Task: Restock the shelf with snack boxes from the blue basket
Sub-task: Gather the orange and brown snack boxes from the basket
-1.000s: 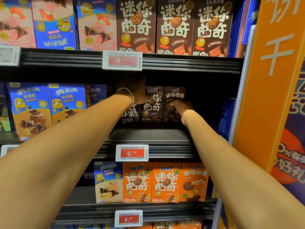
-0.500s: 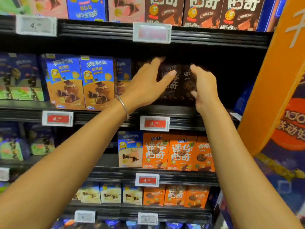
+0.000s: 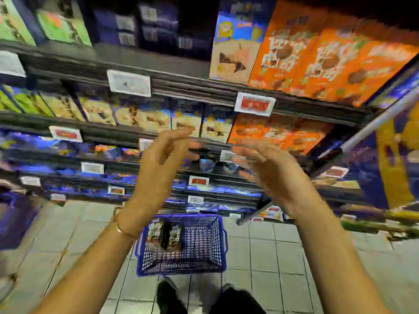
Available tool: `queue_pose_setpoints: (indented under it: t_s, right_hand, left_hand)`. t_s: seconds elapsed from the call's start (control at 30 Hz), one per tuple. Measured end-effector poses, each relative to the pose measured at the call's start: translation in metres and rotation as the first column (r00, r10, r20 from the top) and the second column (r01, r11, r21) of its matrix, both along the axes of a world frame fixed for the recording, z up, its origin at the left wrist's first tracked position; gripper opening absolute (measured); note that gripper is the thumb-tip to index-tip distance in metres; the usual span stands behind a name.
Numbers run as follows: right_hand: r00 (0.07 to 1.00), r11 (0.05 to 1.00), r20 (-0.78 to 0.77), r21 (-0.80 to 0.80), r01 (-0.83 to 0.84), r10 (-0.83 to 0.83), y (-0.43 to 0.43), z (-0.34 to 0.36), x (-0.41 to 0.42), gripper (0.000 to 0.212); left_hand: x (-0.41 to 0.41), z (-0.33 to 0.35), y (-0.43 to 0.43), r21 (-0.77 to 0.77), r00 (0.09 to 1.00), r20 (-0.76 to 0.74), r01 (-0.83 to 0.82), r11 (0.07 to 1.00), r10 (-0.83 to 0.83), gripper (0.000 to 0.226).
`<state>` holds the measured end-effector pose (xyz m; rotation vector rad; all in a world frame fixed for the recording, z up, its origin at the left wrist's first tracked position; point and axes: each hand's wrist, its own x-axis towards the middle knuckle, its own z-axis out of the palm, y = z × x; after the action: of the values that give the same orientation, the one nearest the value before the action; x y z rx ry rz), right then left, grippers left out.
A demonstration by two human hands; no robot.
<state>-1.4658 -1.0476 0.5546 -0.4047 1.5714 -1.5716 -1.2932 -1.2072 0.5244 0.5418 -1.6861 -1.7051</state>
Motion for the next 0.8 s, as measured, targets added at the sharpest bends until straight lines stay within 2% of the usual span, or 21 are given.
queue_pose_setpoints:
  t_s: [0.13, 0.2, 0.27, 0.37, 0.47, 0.5, 0.6, 0.7, 0.8]
  right_hand:
    - [0.989, 0.923, 0.146, 0.379, -0.068, 0.012, 0.007, -0.141, 0.026, 0.020]
    - [0.976, 0.850, 0.218, 0.512, -0.126, 0.014, 0.012, -0.216, 0.040, 0.018]
    - [0.960, 0.776, 0.279, 0.606, -0.177, 0.000, 0.011, -0.293, 0.049, 0.022]
    - [0.941, 0.697, 0.334, 0.664, -0.269, 0.045, 0.006, -0.419, 0.058, 0.045]
    - [0.940, 0.640, 0.341, 0.718, -0.273, 0.018, -0.002, -0.549, 0.067, 0.051]
    - [0.928, 0.640, 0.371, 0.711, -0.291, 0.010, -0.006, -0.592, 0.070, 0.052]
    - [0.922, 0.624, 0.385, 0.714, -0.318, 0.029, -0.027, -0.707, 0.076, 0.038]
    - [0.928, 0.612, 0.360, 0.714, -0.339, 0.094, -0.045, -0.800, 0.081, 0.048]
    - [0.927, 0.623, 0.340, 0.694, -0.361, 0.158, -0.054, -0.866, 0.089, 0.053]
  left_hand:
    - [0.045, -0.145, 0.020, 0.255, 0.938, 0.346, -0.109, 0.961, 0.015, 0.017]
    - [0.057, -0.215, 0.027, 0.391, 0.884, 0.468, -0.213, 0.895, 0.006, 0.017]
    - [0.062, -0.288, 0.030, 0.464, 0.833, 0.554, -0.318, 0.827, 0.010, 0.026]
    - [0.066, -0.409, 0.036, 0.502, 0.779, 0.627, -0.371, 0.781, -0.033, 0.031]
    - [0.070, -0.525, 0.042, 0.565, 0.742, 0.661, -0.394, 0.725, -0.113, 0.028]
    - [0.070, -0.562, 0.043, 0.577, 0.736, 0.665, -0.397, 0.714, -0.127, 0.031]
    - [0.062, -0.660, 0.036, 0.626, 0.711, 0.673, -0.400, 0.670, -0.204, 0.053]
    - [0.049, -0.729, 0.023, 0.619, 0.670, 0.693, -0.363, 0.697, -0.266, 0.050]
    - [0.031, -0.771, 0.012, 0.610, 0.683, 0.696, -0.399, 0.685, -0.223, 0.047]
